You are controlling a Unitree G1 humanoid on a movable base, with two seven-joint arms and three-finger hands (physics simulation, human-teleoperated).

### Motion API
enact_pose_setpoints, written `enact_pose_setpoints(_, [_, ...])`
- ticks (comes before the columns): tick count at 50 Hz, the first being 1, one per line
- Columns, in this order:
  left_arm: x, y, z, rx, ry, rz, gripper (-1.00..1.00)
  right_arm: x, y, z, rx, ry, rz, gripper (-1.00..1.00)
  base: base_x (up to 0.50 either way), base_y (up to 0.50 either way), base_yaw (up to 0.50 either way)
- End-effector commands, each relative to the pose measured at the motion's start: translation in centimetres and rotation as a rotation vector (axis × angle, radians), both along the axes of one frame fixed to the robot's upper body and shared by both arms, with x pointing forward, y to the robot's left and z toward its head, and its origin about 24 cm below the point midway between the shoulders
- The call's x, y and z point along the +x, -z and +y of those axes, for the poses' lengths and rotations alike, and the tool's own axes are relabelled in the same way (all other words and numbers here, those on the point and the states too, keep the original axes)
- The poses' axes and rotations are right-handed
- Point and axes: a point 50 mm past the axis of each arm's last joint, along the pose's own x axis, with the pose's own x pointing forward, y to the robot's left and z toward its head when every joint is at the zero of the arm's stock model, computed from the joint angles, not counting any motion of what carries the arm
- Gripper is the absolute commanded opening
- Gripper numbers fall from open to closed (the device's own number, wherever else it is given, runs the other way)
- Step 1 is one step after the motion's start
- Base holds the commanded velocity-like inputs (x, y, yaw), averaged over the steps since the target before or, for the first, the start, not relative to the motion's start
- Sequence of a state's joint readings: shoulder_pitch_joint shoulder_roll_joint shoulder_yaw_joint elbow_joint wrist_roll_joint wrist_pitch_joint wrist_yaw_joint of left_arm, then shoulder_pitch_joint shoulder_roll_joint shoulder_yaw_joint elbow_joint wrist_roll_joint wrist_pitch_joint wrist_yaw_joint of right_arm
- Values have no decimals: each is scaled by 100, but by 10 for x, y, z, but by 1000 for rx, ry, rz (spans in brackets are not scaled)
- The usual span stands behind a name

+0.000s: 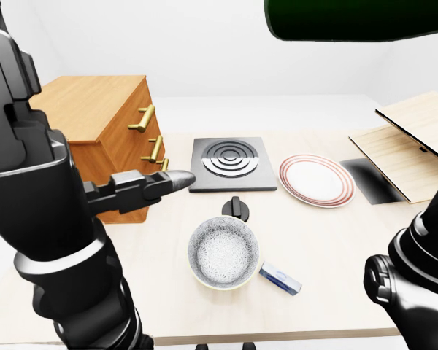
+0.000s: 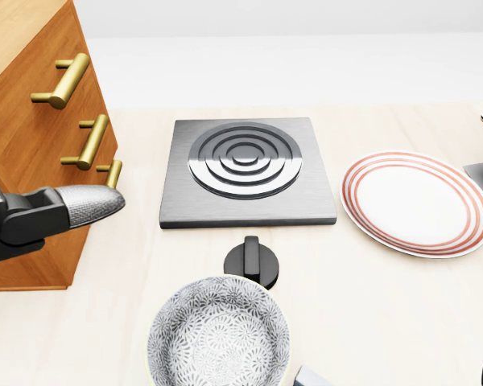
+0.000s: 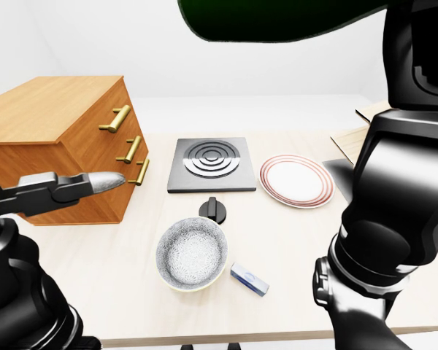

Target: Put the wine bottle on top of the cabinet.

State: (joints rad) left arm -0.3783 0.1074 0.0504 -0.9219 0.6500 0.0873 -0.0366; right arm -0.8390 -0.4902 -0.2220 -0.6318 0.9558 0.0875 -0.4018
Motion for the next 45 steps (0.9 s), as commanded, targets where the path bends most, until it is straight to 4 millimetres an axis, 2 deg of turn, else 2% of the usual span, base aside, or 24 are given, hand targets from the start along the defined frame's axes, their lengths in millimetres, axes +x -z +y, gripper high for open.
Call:
enact_pose_setpoints(1, [18, -14, -17, 46, -54, -17, 100, 1, 2, 0, 46, -26, 32, -100, 0, 0, 0])
enact_pose_setpoints(9, [35, -16, -16, -39, 63, 9, 100, 0, 2, 2, 30, -16, 21, -100, 0, 0, 0])
enact_pose_setpoints(12, [31, -19, -17, -64, 139, -1, 100, 0, 3, 3, 26, -15, 19, -100, 0, 0, 0])
enact_pose_setpoints(23, [15, -26, -34, 6, 164, -72, 100, -2, 7, 8, -18, 17, -17, -100, 0, 0, 0])
enact_pose_setpoints(28, [11, -29, -43, 37, 159, -79, 100, -4, 8, 10, -56, 44, -46, -100, 0, 0, 0])
enact_pose_setpoints(39, [-13, -37, -67, 143, 89, -108, 100, -6, 9, 17, -128, 92, -102, -100, 0, 0, 0])
enact_pose_setpoints(41, [-13, -38, -69, 141, 82, -96, 100, -6, 10, 18, -134, 95, -108, -100, 0, 0, 0])
enact_pose_setpoints(45, [5, -36, -72, 106, 93, -34, 100, -9, 15, 20, -153, 106, -116, -100, 0, 0, 0])
